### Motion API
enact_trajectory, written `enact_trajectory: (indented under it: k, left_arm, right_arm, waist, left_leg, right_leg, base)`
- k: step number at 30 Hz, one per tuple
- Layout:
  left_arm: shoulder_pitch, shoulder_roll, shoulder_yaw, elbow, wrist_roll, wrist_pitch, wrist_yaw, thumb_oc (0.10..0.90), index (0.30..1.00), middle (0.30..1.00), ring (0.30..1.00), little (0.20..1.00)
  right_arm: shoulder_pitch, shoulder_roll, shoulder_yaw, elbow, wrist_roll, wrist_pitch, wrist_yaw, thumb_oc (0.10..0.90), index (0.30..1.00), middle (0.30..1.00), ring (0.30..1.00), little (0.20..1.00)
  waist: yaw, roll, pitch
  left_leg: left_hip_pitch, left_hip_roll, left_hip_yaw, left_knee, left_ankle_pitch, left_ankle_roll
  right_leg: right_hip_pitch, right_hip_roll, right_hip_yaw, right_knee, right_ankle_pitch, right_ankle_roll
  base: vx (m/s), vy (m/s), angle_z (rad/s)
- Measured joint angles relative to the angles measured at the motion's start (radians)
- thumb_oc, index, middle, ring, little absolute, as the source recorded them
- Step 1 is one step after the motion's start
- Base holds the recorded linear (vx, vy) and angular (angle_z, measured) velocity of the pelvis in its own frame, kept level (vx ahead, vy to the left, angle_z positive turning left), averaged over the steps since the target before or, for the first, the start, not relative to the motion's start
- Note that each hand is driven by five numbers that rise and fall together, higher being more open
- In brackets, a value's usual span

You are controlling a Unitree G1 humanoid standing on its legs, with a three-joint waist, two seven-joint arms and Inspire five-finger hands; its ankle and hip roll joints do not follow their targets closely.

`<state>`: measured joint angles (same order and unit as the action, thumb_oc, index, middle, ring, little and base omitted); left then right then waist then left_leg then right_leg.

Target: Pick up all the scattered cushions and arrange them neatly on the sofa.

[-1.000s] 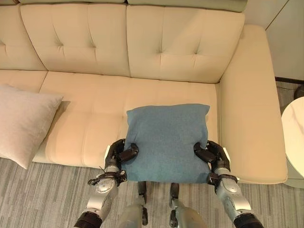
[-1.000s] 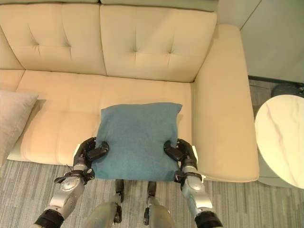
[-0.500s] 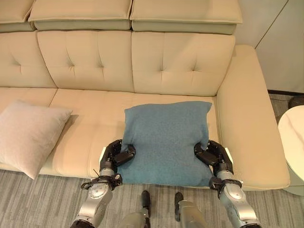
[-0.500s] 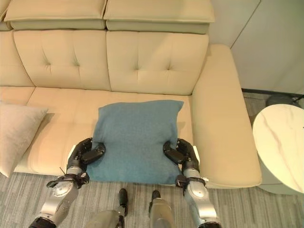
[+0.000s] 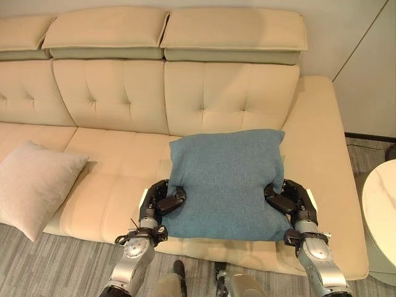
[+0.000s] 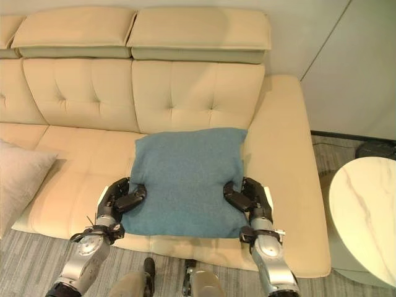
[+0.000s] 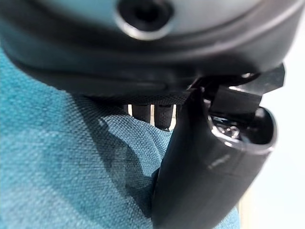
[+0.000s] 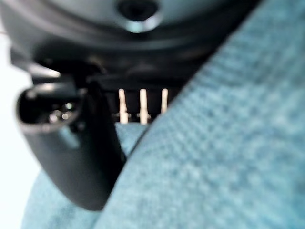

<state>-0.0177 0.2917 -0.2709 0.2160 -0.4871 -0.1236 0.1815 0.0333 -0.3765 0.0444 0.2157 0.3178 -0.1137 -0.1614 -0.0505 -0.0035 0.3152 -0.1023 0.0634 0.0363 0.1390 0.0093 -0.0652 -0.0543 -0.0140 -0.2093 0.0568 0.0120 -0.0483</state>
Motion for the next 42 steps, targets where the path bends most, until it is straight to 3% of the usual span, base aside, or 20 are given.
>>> enact_trajectory:
  k: [3,6,7,11,16,18,19,23,25,31,32,35,37,38,39,40,41,42]
  left_arm:
    - [0.002,0.006,0.0,-0.001,0.0,0.0,0.0,0.4,0.3,0.3,0.3,0.3]
    - [0.005,0.011,-0.006,0.0,0.003,0.002,0.0,0.4,0.3,0.3,0.3,0.3]
    - [0.005,0.015,-0.008,0.0,0.018,0.002,0.0,0.4,0.3,0.3,0.3,0.3]
    - [-0.038,0.055,-0.022,-0.003,0.02,0.003,0.004,0.4,0.3,0.3,0.3,0.3]
    - [-0.273,0.09,-0.023,0.046,0.05,0.002,0.077,0.4,0.3,0.3,0.3,0.3]
    - [-0.374,0.113,-0.016,0.064,0.06,0.002,0.135,0.4,0.3,0.3,0.3,0.3]
    - [-0.509,0.124,-0.036,0.128,0.068,-0.001,0.173,0.4,0.3,0.3,0.3,0.3]
    - [-0.673,0.128,-0.041,0.139,0.098,-0.002,0.271,0.4,0.3,0.3,0.3,0.3]
    - [-0.92,0.13,-0.118,0.297,0.118,-0.008,0.339,0.4,0.3,0.3,0.3,0.3]
    - [-1.157,0.126,-0.16,0.444,0.13,-0.025,0.428,0.4,0.3,0.3,0.3,0.3]
    - [-1.192,0.121,-0.162,0.489,0.132,-0.026,0.438,0.8,0.9,0.9,0.9,0.9]
    - [-1.329,0.097,-0.232,0.721,0.101,-0.042,0.432,0.8,0.9,0.9,0.9,0.9]
    - [-1.362,0.132,-0.288,0.765,0.055,-0.041,0.359,0.8,0.9,0.9,0.9,0.9]
    - [-1.36,0.144,-0.284,0.747,0.054,-0.038,0.339,0.8,0.9,0.9,0.9,0.9]
    - [-1.356,0.172,-0.31,0.716,0.055,-0.038,0.321,0.8,0.9,0.9,0.9,0.9]
    - [-1.356,0.204,-0.332,0.716,0.055,-0.029,0.302,0.8,0.9,0.9,0.9,0.9]
    - [-1.366,0.229,-0.332,0.713,0.055,-0.028,0.301,0.8,0.9,0.9,0.9,0.9]
    - [-1.359,0.249,-0.313,0.691,0.054,-0.029,0.289,0.8,0.9,0.9,0.9,0.9]
  right_arm:
    - [-0.001,0.0,0.005,0.0,0.0,0.0,-0.002,0.4,0.3,0.3,0.3,0.3]
    - [0.014,-0.001,0.005,0.0,-0.008,0.0,-0.012,0.4,0.3,0.3,0.3,0.3]
    - [0.014,0.0,0.005,0.0,-0.024,0.0,-0.019,0.4,0.3,0.3,0.3,0.3]
    - [-0.032,0.002,0.016,0.003,-0.069,0.002,-0.037,0.4,0.3,0.3,0.3,0.3]
    - [-0.299,-0.003,0.037,0.085,-0.116,0.026,-0.126,0.4,0.3,0.3,0.3,0.3]
    - [-0.434,-0.012,0.068,0.133,-0.124,0.029,-0.178,0.4,0.3,0.3,0.3,0.3]
    - [-0.556,-0.071,0.109,0.186,-0.138,0.03,-0.217,0.4,0.3,0.3,0.3,0.3]
    - [-0.737,-0.098,0.11,0.215,-0.189,0.03,-0.307,0.4,0.3,0.3,0.3,0.3]
    - [-0.937,-0.172,0.179,0.332,-0.275,0.033,-0.404,0.4,0.3,0.3,0.3,0.3]
    - [-1.178,-0.199,0.266,0.438,-0.358,0.058,-0.565,0.4,0.3,0.3,0.3,0.3]
    - [-1.217,-0.198,0.295,0.478,-0.358,0.067,-0.571,0.8,0.9,0.9,0.9,0.9]
    - [-1.399,-0.195,0.472,0.738,-0.328,0.078,-0.556,0.8,0.9,0.9,0.9,0.9]
    - [-1.434,-0.218,0.535,0.768,-0.276,0.089,-0.494,0.8,0.9,0.9,0.9,0.9]
    - [-1.427,-0.233,0.534,0.752,-0.262,0.098,-0.476,0.8,0.9,0.9,0.9,0.9]
    - [-1.421,-0.25,0.534,0.741,-0.25,0.113,-0.447,0.8,0.9,0.9,0.9,0.9]
    - [-1.415,-0.254,0.538,0.718,-0.241,0.127,-0.42,0.8,0.9,0.9,0.9,0.9]
    - [-1.413,-0.261,0.538,0.692,-0.24,0.127,-0.407,0.8,0.9,0.9,0.9,0.9]
    - [-1.398,-0.3,0.537,0.649,-0.235,0.122,-0.383,0.8,0.9,0.9,0.9,0.9]
  waist:
    - [0.011,-0.002,0.0]
    - [-0.021,0.006,-0.004]
    - [-0.026,0.016,-0.01]
    - [-0.041,0.012,-0.015]
    - [-0.015,0.023,-0.01]
    - [-0.006,0.024,-0.01]
    - [0.016,0.024,-0.009]
    - [0.019,0.023,-0.007]
    - [0.011,0.023,-0.006]
    - [0.009,0.053,0.039]
    - [0.011,0.053,0.039]
    - [0.008,0.053,0.039]
    - [0.007,0.052,0.04]
    - [0.0,0.038,0.048]
    - [-0.003,0.002,0.067]
    - [0.018,0.02,0.072]
    - [0.005,0.03,0.086]
    - [-0.011,0.043,0.143]
  left_leg:
    - [0.003,0.012,-0.05,-0.104,0.004,-0.004]
    - [0.021,0.022,-0.047,-0.131,0.014,-0.002]
    - [0.064,0.021,-0.044,-0.154,0.057,0.013]
    - [0.04,-0.053,0.02,-0.198,0.087,0.055]
    - [-0.113,-0.101,0.041,-0.19,0.128,0.09]
    - [-0.163,-0.102,0.04,-0.19,0.141,0.087]
    - [-0.205,-0.1,0.039,-0.189,0.146,0.078]
    - [-0.236,-0.089,0.033,-0.204,0.162,0.071]
    - [-0.277,-0.081,0.01,-0.209,0.165,0.066]
    - [-0.3,-0.073,0.006,-0.215,0.175,0.054]
    - [-0.305,-0.072,0.005,-0.211,0.175,0.054]
    - [-0.347,-0.077,-0.02,-0.161,0.175,0.054]
    - [-0.384,-0.085,-0.021,-0.115,0.174,0.054]
    - [-0.447,-0.102,-0.018,-0.01,0.168,0.046]
    - [-0.484,-0.126,-0.02,-0.08,0.146,0.064]
    - [-0.412,-0.084,-0.023,-0.227,0.36,0.08]
    - [-0.407,-0.069,-0.039,-0.232,0.347,0.078]
    - [-0.395,-0.057,-0.064,-0.23,0.364,0.096]
  right_leg:
    - [0.001,0.025,0.021,-0.018,0.015,-0.01]
    - [0.009,0.043,0.032,-0.026,0.021,-0.018]
    - [0.001,0.057,0.061,-0.024,0.024,-0.013]
    - [-0.069,-0.015,0.134,-0.023,0.051,0.055]
    - [-0.219,-0.064,0.162,-0.029,0.097,0.113]
    - [-0.267,-0.065,0.16,-0.032,0.11,0.111]
    - [-0.303,-0.061,0.159,-0.045,0.13,0.107]
    - [-0.313,-0.046,0.152,-0.101,0.165,0.09]
    - [-0.326,-0.035,0.128,-0.146,0.181,0.077]
    - [-0.348,-0.028,0.131,-0.147,0.181,0.076]
    - [-0.354,-0.028,0.132,-0.147,0.181,0.076]
    - [-0.379,-0.036,0.134,-0.131,0.181,0.076]
    - [-0.391,-0.045,0.135,-0.128,0.181,0.075]
    - [-0.391,-0.065,0.139,-0.128,0.182,0.074]
    - [-0.391,-0.093,0.161,-0.13,0.183,0.073]
    - [-0.392,-0.053,0.169,-0.129,0.179,0.075]
    - [-0.393,-0.041,0.169,-0.12,0.174,0.08]
    - [-0.502,-0.033,0.156,0.075,0.088,0.125]
  base:
    - [0.08,0.099,-0.3]
    - [0.1,0.165,-0.28]
    - [0.05,0.223,-0.5]
    - [-0.09,0.201,-0.42]
    - [-0.13,0.048,-0.05]
    - [-0.07,-0.036,0.03]
    - [-0.03,-0.054,0.03]
    - [0.03,-0.063,0.02]
    - [0.05,-0.067,0.2]
    - [0.02,-0.031,0.02]
    - [0.0,-0.033,-0.03]
    - [0.01,-0.051,0.02]
    - [0.01,-0.032,0.16]
    - [0.01,-0.015,0.28]
    - [0.01,-0.023,-0.1]
    - [0.01,-0.031,-0.34]
    - [0.01,-0.031,-0.52]
    - [0.0,-0.033,0.01]
